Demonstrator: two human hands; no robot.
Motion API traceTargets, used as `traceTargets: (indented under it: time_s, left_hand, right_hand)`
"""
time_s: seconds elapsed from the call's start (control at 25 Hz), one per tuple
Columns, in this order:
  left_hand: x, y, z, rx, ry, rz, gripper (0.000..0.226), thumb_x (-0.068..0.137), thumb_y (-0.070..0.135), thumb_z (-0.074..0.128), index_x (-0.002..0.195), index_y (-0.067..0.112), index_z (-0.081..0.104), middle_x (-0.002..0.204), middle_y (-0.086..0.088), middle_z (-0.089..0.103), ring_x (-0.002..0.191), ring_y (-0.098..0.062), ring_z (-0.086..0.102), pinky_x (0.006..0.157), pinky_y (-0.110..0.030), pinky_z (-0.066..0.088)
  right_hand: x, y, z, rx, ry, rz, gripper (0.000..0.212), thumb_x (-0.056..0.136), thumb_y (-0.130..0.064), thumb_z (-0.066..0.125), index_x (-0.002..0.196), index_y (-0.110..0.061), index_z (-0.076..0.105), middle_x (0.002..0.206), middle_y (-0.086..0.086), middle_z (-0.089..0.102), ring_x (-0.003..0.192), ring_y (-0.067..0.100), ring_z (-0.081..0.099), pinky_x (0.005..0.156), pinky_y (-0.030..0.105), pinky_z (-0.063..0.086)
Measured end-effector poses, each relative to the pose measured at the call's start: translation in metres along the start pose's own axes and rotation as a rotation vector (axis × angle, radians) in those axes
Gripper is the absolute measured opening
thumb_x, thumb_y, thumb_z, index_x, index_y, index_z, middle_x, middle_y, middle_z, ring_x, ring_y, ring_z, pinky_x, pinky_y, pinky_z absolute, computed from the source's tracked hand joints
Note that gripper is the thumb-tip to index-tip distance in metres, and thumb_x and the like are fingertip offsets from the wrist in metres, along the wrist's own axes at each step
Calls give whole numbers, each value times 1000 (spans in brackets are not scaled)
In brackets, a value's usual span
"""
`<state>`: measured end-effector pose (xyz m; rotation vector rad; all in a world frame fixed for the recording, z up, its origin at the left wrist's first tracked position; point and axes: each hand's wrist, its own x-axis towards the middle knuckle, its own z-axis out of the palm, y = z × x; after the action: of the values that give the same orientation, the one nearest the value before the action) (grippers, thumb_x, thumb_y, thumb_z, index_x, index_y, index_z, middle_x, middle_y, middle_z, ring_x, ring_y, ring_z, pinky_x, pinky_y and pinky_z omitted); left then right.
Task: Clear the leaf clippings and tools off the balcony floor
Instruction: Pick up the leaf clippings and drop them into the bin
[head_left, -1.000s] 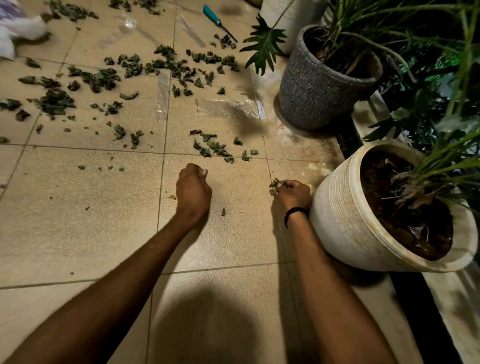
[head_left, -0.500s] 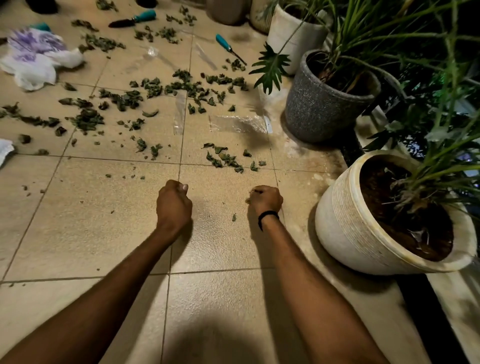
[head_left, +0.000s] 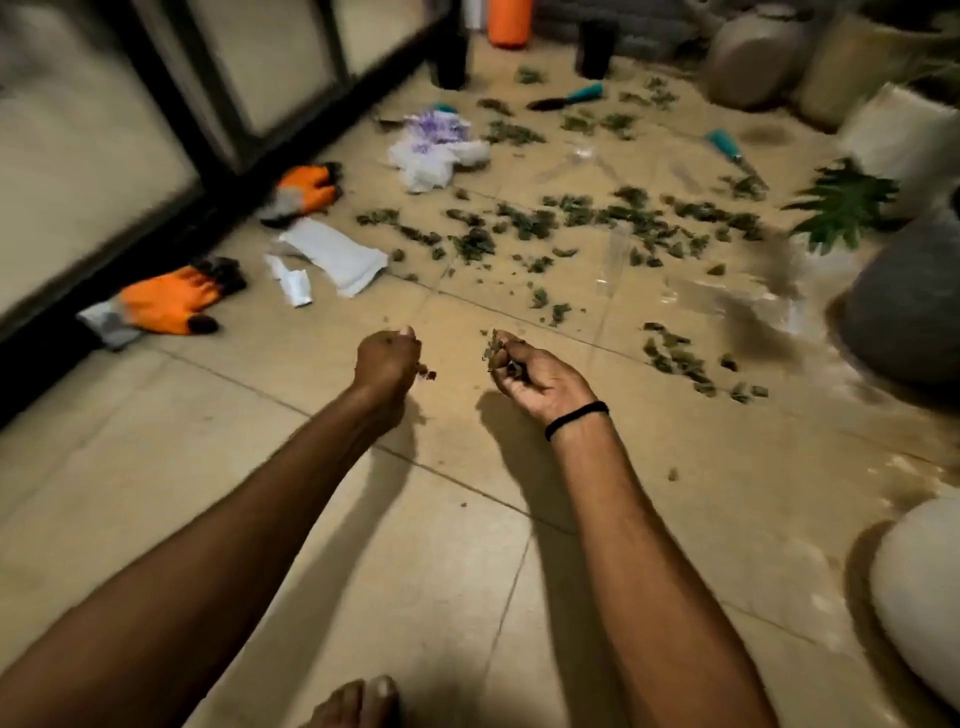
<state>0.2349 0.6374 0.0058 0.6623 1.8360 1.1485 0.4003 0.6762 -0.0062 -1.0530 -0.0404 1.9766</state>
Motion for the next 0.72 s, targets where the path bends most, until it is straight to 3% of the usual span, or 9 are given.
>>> traceTargets:
  time_s: [0.2, 0.4, 0.56, 0.72]
  left_hand:
    - [-19, 23, -217, -283, 295, -63, 30, 104, 25, 46, 76, 15, 51, 63, -2, 45, 42, -11, 32, 45, -23, 21]
    - [-128, -1, -418, -445, 666, -35, 42, 106, 22, 37, 65, 19, 43, 56, 2, 39, 40, -7, 33, 37, -17, 21]
    - [-221, -32, -521, -625, 967, -6, 30, 106, 21, 41, 77, 17, 46, 61, 2, 38, 38, -3, 33, 33, -16, 22]
    - [-300, -59, -578, -730, 1211, 63, 31, 100, 7, 42, 70, 18, 42, 56, 2, 34, 37, -5, 29, 34, -14, 18]
  right_hand:
    - [-12, 154, 142, -147, -265, 290, 17, 98, 6, 44, 92, 4, 60, 96, 20, 54, 79, 20, 51, 50, 18, 53]
    - [-81, 322, 244, -349, -537, 557, 11, 96, 2, 51, 88, 2, 59, 88, 15, 54, 75, 17, 52, 49, 17, 52]
    - [-163, 443, 275, -552, -683, 757, 9, 94, 0, 55, 90, 1, 62, 94, 15, 56, 76, 16, 54, 49, 16, 52]
    - [-240, 534, 281, -647, -797, 903, 6, 93, 0, 56, 93, 1, 63, 106, 13, 56, 81, 15, 55, 50, 18, 54]
